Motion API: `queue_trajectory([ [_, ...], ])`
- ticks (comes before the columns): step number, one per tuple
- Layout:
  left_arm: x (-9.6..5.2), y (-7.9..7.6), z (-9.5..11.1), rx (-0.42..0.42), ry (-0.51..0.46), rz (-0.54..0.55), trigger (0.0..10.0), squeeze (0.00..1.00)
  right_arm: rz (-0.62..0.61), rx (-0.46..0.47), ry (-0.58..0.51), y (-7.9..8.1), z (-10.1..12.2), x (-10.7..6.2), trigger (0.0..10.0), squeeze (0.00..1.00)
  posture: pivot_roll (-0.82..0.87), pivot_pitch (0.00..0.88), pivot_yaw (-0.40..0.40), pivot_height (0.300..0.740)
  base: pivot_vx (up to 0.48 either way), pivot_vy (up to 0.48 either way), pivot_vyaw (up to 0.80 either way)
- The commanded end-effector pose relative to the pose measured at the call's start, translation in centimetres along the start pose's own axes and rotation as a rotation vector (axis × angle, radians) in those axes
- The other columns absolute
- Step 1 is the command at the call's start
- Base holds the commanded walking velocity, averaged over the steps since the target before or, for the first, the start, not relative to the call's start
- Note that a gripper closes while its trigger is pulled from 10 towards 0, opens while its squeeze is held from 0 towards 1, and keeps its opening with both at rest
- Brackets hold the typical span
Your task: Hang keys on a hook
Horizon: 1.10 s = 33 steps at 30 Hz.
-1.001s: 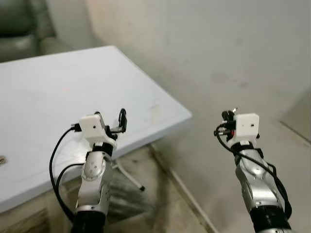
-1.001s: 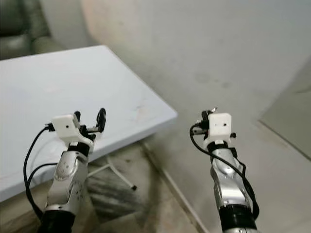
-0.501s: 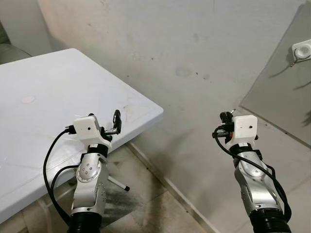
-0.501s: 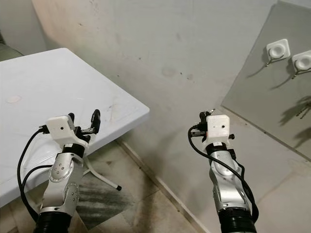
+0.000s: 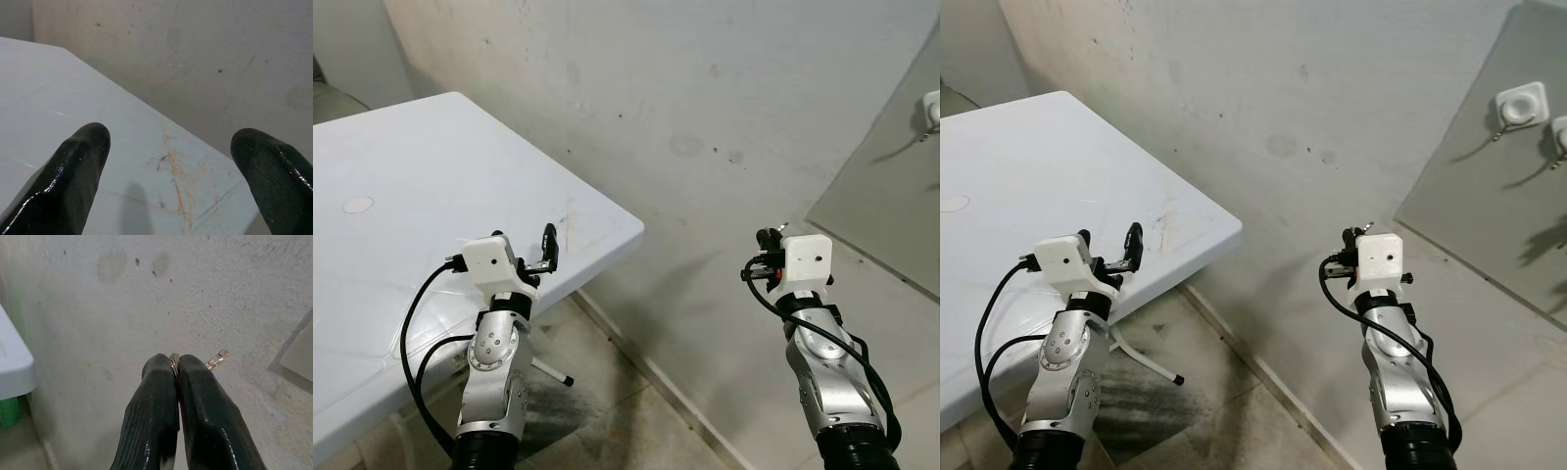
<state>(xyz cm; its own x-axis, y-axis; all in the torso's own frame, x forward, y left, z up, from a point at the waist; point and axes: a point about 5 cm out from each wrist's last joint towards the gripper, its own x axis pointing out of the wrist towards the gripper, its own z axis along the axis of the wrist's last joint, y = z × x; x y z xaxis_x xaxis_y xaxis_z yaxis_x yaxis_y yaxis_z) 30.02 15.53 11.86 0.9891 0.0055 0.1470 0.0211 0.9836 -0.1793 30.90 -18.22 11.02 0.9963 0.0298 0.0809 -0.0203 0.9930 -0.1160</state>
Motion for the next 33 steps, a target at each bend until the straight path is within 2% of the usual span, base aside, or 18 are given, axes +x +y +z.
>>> queue_trajectory([
  [1,-0.1,-0.6,0.1,-0.002,0.002,-0.019,10.0,0.00,-0.017,-0.001,-0.017,-0.4,0.6,0.1,10.0,0.00,0.04,0.000,-0.100,0.740,0.000,-0.480,-0.76],
  [5,-0.2,-0.8,0.0,-0.051,0.003,-0.008,10.0,0.00,-0.016,-0.002,-0.016,-0.4,0.6,0.0,10.0,0.00,0.04,0.000,-0.102,0.740,0.000,-0.066,-0.75],
  [10,-0.2,-0.9,-0.1,-0.027,0.014,-0.001,10.0,0.00,-0.014,-0.004,-0.016,-0.5,0.6,0.0,10.0,0.00,0.04,0.000,-0.106,0.740,0.000,0.000,-0.75],
  [13,-0.3,-0.9,-0.1,-0.022,0.012,0.003,10.0,0.00,0.000,0.012,-0.045,-0.4,0.9,0.0,10.0,0.00,0.05,0.000,-0.108,0.740,0.000,0.000,0.00],
  [15,-0.3,-0.9,-0.1,-0.026,0.012,0.011,10.0,0.00,0.030,-0.018,-0.054,0.0,1.1,-0.1,10.0,0.00,0.04,0.000,-0.109,0.740,0.000,0.000,0.00],
  [17,-0.3,-0.9,-0.1,-0.023,0.009,0.012,10.0,0.00,0.033,0.017,-0.053,0.0,1.1,-0.1,10.0,0.00,0.05,0.001,-0.110,0.740,0.000,0.000,0.00],
  [22,-0.4,-1.0,-0.1,-0.055,0.019,0.017,10.0,0.00,0.046,0.014,-0.056,0.0,1.2,0.0,10.0,0.00,0.05,0.003,-0.112,0.740,0.000,0.000,0.00],
  [27,-0.4,-0.9,0.0,-0.053,0.020,0.022,10.0,0.00,0.054,0.033,-0.086,0.0,1.6,-0.1,10.0,0.00,0.05,0.006,-0.113,0.740,0.000,0.000,0.00],
  [30,-1.0,-1.1,0.4,-0.031,-0.002,0.006,10.0,0.00,0.065,0.067,-0.148,-0.3,2.4,-0.5,10.0,0.00,0.05,0.007,-0.111,0.740,0.000,0.000,0.00],
  [33,-1.7,-1.0,0.4,-0.030,-0.002,-0.005,10.0,0.00,0.056,0.091,-0.154,-0.9,2.2,-1.1,10.0,0.00,0.05,0.009,-0.108,0.740,0.000,0.000,0.00],
])
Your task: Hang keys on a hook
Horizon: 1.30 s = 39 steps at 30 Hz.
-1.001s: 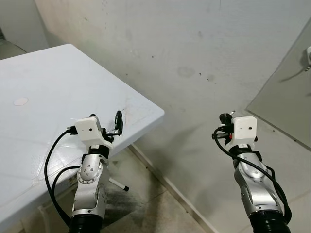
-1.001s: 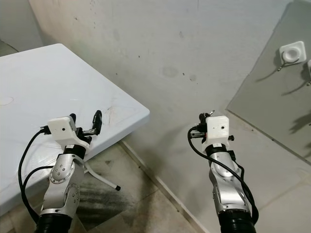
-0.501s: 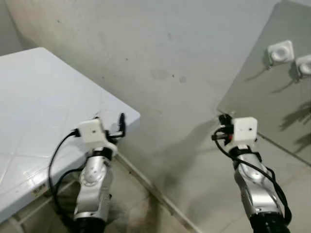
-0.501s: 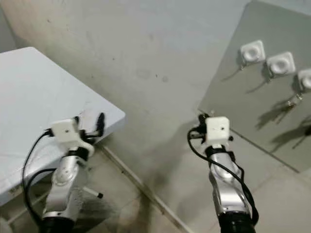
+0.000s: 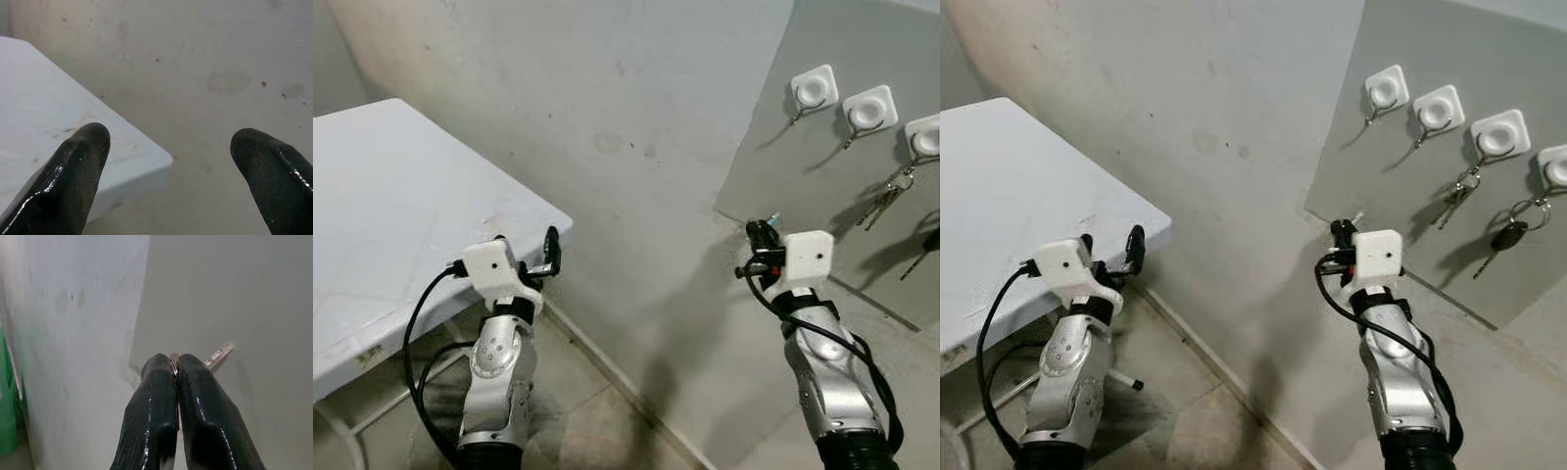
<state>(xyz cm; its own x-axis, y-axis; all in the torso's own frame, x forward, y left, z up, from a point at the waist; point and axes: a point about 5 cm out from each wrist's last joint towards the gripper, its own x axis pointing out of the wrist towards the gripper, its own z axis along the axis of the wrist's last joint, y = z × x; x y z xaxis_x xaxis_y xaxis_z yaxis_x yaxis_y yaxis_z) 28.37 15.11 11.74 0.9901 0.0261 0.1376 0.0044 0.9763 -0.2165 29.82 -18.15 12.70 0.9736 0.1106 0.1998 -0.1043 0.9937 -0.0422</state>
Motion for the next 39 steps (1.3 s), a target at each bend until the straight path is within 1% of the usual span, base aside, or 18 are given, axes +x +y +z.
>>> queue_trajectory([
  [1,-0.4,-0.6,0.4,0.019,-0.012,-0.040,10.0,0.00,-0.015,0.001,-0.030,-1.0,0.5,-0.6,10.0,0.00,0.05,0.010,-0.106,0.740,0.000,0.000,0.00],
  [2,-0.5,-0.6,0.4,0.023,-0.014,-0.043,10.0,0.00,-0.014,-0.001,-0.030,-1.0,0.5,-0.7,10.0,0.00,0.05,0.010,-0.106,0.740,0.000,0.000,0.00],
  [3,-0.8,-0.5,0.3,0.023,-0.013,-0.050,10.0,0.00,-0.017,-0.001,-0.027,-1.2,0.3,-1.1,10.0,0.00,0.05,0.014,-0.105,0.740,0.000,0.000,0.00],
  [4,-0.8,-0.5,0.3,0.023,-0.013,-0.050,10.0,0.00,-0.017,-0.001,-0.027,-1.2,0.3,-1.1,10.0,0.00,0.05,0.014,-0.105,0.740,0.000,0.000,0.00],
  [5,-1.1,-0.3,0.2,0.027,-0.001,-0.047,10.0,0.00,-0.022,-0.009,-0.018,-1.5,0.1,-1.6,10.0,0.00,0.05,0.016,-0.104,0.740,0.000,0.000,0.00],
  [6,-1.3,-0.1,0.0,0.012,0.007,-0.041,10.0,0.00,-0.025,-0.007,-0.009,-1.7,-0.1,-2.1,10.0,0.00,0.05,0.017,-0.104,0.740,0.000,0.000,0.00],
  [7,-1.4,-0.1,0.0,0.010,0.008,-0.038,10.0,0.00,-0.026,-0.011,-0.007,-1.8,-0.1,-2.3,10.0,0.00,0.05,0.021,-0.105,0.740,0.000,0.000,0.00],
  [15,-1.9,0.2,0.0,-0.010,0.021,-0.014,10.0,0.00,-0.036,-0.010,-0.002,-2.2,0.0,-2.9,10.0,0.00,0.05,0.030,-0.107,0.740,0.000,0.032,0.00],
  [26,-2.6,0.5,0.0,-0.006,0.039,-0.005,10.0,0.00,-0.052,0.004,0.003,-2.1,0.1,-3.5,10.0,0.00,0.05,0.035,-0.106,0.740,0.000,0.391,0.00],
  [32,-2.8,0.5,0.0,-0.007,0.048,-0.004,10.0,0.00,-0.061,0.004,0.030,-2.3,-0.1,-3.6,10.0,0.00,0.05,0.032,-0.109,0.740,0.000,0.464,0.00],
  [39,-2.9,0.4,-0.1,-0.005,0.053,0.000,10.0,0.00,-0.048,0.014,0.052,-2.2,-0.3,-3.5,10.0,0.00,0.06,0.027,-0.114,0.740,0.000,0.464,-0.77],
])
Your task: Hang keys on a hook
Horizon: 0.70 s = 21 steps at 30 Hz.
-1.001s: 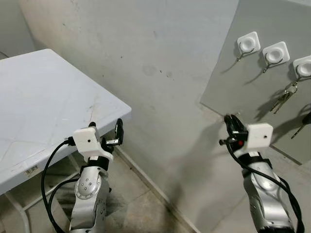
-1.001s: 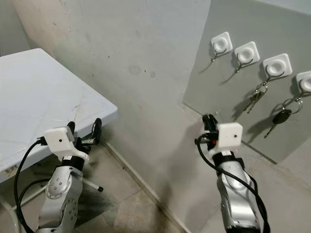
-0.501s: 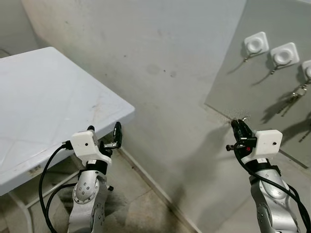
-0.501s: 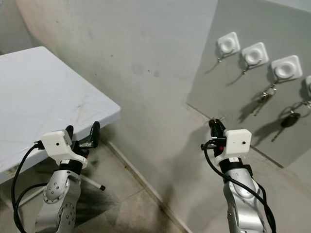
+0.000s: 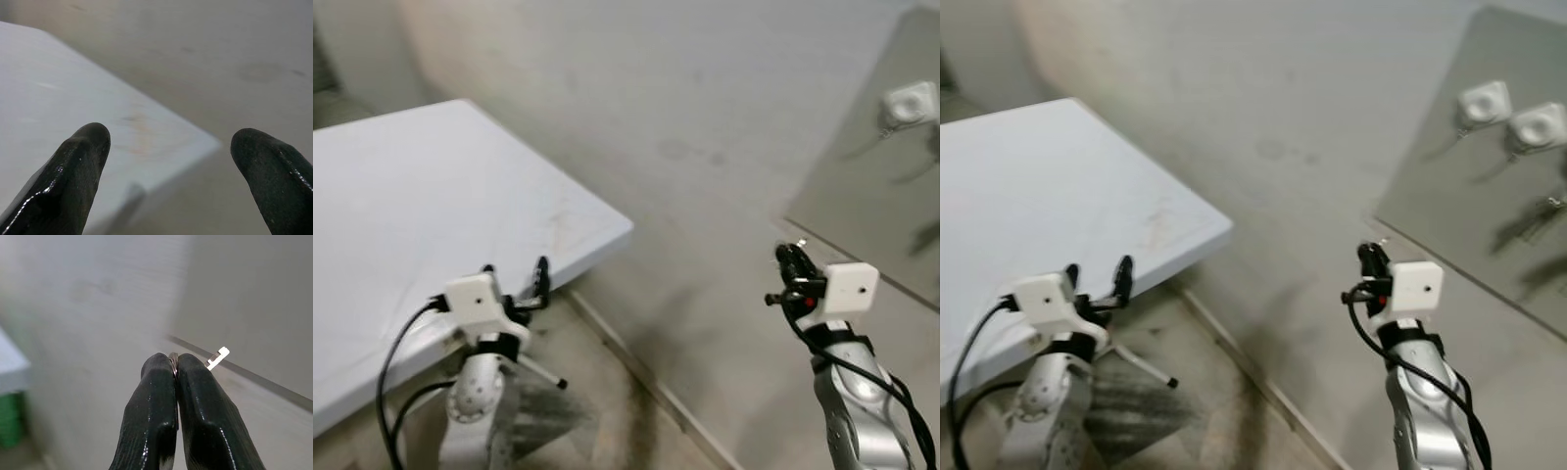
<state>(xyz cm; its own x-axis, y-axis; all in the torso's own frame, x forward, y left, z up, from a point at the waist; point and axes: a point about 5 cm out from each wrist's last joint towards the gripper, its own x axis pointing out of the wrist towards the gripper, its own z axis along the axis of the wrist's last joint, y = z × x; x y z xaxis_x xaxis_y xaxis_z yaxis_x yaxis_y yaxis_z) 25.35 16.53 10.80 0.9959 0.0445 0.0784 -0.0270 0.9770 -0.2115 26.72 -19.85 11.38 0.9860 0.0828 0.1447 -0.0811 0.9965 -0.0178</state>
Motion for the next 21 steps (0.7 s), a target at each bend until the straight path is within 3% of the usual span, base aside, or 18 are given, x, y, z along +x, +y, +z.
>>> queue_trajectory([
  [1,0.15,-1.17,0.09,-0.015,0.001,-0.029,10.0,0.00,-0.021,-0.004,-0.003,-0.84,0.42,-0.05,10.0,0.00,0.06,0.027,-0.114,0.740,0.000,0.446,-0.77],
  [5,0.13,-1.18,0.01,-0.014,0.006,-0.024,10.0,0.00,-0.015,-0.006,0.000,-0.77,0.42,-0.01,10.0,0.00,0.06,0.025,-0.116,0.740,0.000,0.430,-0.76],
  [21,0.25,-1.09,-0.11,0.017,0.026,-0.012,10.0,0.00,-0.013,-0.002,0.008,-0.45,0.47,0.25,10.0,0.00,0.06,0.019,-0.109,0.740,0.000,0.000,-0.76],
])
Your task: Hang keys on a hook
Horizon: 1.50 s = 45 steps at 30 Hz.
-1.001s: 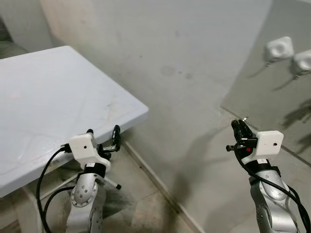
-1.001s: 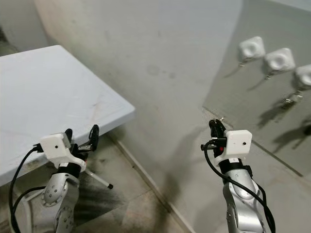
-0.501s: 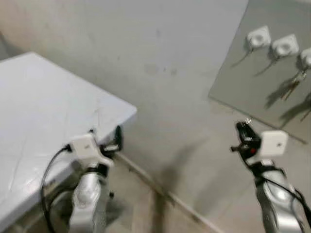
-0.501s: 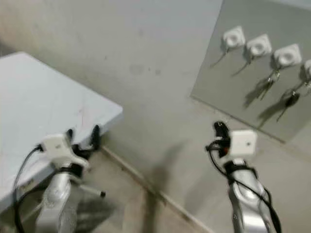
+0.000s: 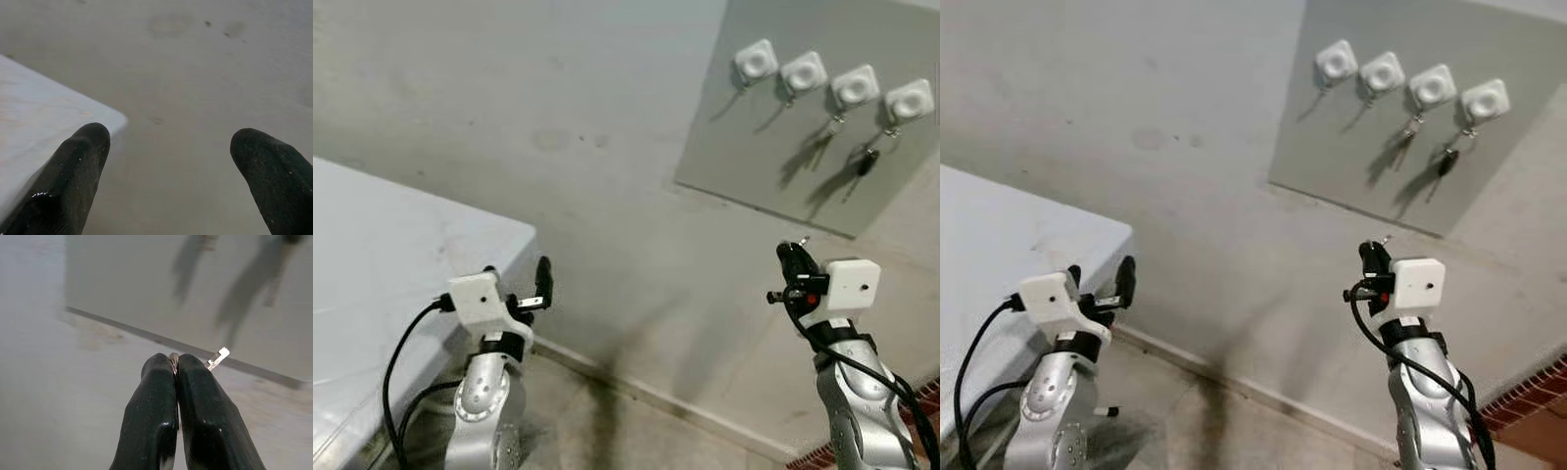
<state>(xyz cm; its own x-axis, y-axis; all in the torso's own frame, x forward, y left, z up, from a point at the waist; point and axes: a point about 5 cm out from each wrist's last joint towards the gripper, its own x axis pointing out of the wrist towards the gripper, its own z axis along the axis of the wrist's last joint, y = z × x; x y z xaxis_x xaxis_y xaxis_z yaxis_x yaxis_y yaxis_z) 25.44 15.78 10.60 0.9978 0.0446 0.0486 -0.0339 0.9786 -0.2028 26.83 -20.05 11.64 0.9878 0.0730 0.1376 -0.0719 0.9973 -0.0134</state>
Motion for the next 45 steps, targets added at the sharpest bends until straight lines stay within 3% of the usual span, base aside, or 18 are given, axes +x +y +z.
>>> queue_trajectory([
  [1,0.2,-0.4,0.2,0.008,-0.003,-0.018,10.0,0.00,-0.003,-0.005,0.001,-0.2,0.2,0.1,10.0,0.00,0.06,0.019,-0.109,0.740,0.000,0.000,-0.76],
  [6,0.2,-0.4,0.3,0.056,-0.003,-0.045,10.0,0.00,-0.012,-0.003,0.002,-0.2,0.2,0.1,10.0,0.00,0.06,0.026,-0.103,0.740,0.000,0.000,-0.76],
  [11,0.2,-0.5,0.4,0.054,-0.006,-0.053,10.0,0.00,-0.014,0.001,0.002,0.0,0.1,0.1,10.0,0.00,0.05,0.029,-0.099,0.740,0.000,-0.288,-0.76],
  [12,0.3,-0.5,0.5,-0.036,-0.015,-0.054,10.0,0.00,-0.016,0.001,0.002,0.0,0.1,0.1,10.0,0.00,0.05,0.028,-0.097,0.740,0.000,0.000,-0.76],
  [15,0.5,-0.4,0.5,0.032,-0.002,-0.026,10.0,0.00,-0.020,0.000,-0.010,0.1,0.2,0.1,10.0,0.00,0.05,0.028,-0.090,0.740,0.000,0.000,-0.76],
  [27,2.0,-0.6,0.7,0.068,0.001,-0.060,10.0,0.00,0.017,0.002,-0.015,1.1,-0.2,1.3,10.0,0.00,0.05,0.027,-0.051,0.740,0.000,0.000,0.00],
  [34,3.9,-0.6,0.8,0.083,0.009,-0.090,10.0,0.00,0.029,-0.001,-0.028,1.4,-0.2,2.3,10.0,0.00,0.04,0.028,-0.040,0.740,0.000,0.000,0.00],
  [45,4.4,-0.3,0.8,0.091,0.012,-0.112,10.0,0.00,0.004,-0.012,-0.040,0.8,-0.2,1.9,10.0,0.00,0.02,0.035,-0.021,0.740,0.000,0.000,0.00],
])
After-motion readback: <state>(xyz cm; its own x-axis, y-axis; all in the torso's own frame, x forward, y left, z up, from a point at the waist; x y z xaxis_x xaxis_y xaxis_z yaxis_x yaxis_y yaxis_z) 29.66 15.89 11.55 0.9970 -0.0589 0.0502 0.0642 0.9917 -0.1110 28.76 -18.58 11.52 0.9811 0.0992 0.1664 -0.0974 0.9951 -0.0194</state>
